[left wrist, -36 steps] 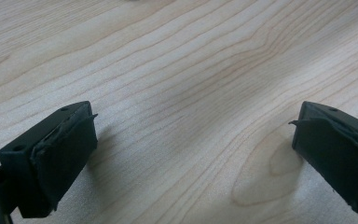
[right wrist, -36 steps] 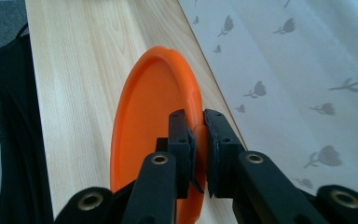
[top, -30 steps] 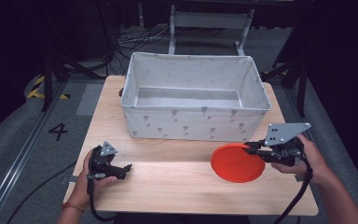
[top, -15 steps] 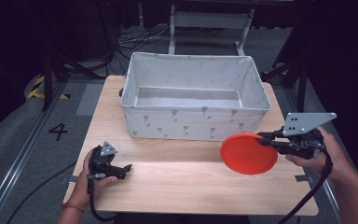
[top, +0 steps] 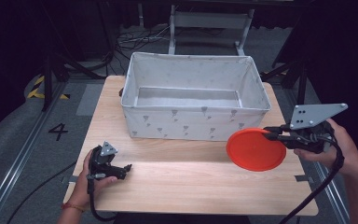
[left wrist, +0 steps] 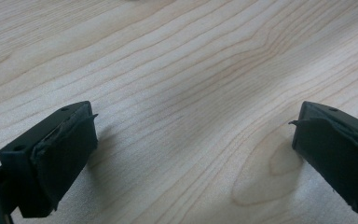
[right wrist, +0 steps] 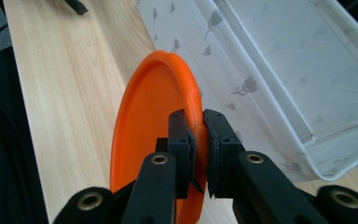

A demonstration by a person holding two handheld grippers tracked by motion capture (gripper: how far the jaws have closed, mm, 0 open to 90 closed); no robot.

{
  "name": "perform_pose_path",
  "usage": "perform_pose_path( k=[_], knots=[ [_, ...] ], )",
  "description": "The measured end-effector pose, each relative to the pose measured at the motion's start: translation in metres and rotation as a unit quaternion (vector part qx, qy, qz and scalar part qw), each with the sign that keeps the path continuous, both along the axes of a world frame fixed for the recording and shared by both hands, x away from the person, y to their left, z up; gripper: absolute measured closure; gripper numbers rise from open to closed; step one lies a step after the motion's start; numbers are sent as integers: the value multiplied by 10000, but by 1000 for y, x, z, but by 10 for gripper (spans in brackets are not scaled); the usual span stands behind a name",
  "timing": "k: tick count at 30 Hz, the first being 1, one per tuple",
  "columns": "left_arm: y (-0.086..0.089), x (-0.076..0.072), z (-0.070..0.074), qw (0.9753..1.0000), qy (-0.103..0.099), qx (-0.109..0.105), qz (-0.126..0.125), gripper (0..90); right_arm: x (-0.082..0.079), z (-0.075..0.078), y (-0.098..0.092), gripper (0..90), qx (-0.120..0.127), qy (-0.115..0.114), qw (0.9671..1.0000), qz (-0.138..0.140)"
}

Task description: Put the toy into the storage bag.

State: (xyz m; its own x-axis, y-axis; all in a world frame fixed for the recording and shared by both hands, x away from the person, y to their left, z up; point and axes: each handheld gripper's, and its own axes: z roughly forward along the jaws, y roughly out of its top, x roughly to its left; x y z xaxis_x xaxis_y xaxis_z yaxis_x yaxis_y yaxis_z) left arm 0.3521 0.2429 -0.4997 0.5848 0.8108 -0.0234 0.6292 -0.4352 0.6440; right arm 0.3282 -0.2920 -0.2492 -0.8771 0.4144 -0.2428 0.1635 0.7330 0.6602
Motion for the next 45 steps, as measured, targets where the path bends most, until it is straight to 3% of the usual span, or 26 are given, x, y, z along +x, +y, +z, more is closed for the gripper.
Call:
perform_pose_path(
  k=[9, 24, 38, 45],
  knots=[
    [0, 0, 0, 10000, -4, -8, 2, 2, 11, 23, -4, 821, 52, -27, 10000, -15],
    [0, 0, 0, 10000, 1, -4, 3, 2, 30, 61, -4, 821, 126, -389, 9989, -239],
    [0, 0, 0, 10000, -3, -7, 3, 2, 63, 89, 0, 822, 342, -623, 9967, -405],
    [0, 0, 0, 10000, -1, -7, -2, 2, 83, 97, 2, 822, 325, -720, 9955, -517]
  ],
)
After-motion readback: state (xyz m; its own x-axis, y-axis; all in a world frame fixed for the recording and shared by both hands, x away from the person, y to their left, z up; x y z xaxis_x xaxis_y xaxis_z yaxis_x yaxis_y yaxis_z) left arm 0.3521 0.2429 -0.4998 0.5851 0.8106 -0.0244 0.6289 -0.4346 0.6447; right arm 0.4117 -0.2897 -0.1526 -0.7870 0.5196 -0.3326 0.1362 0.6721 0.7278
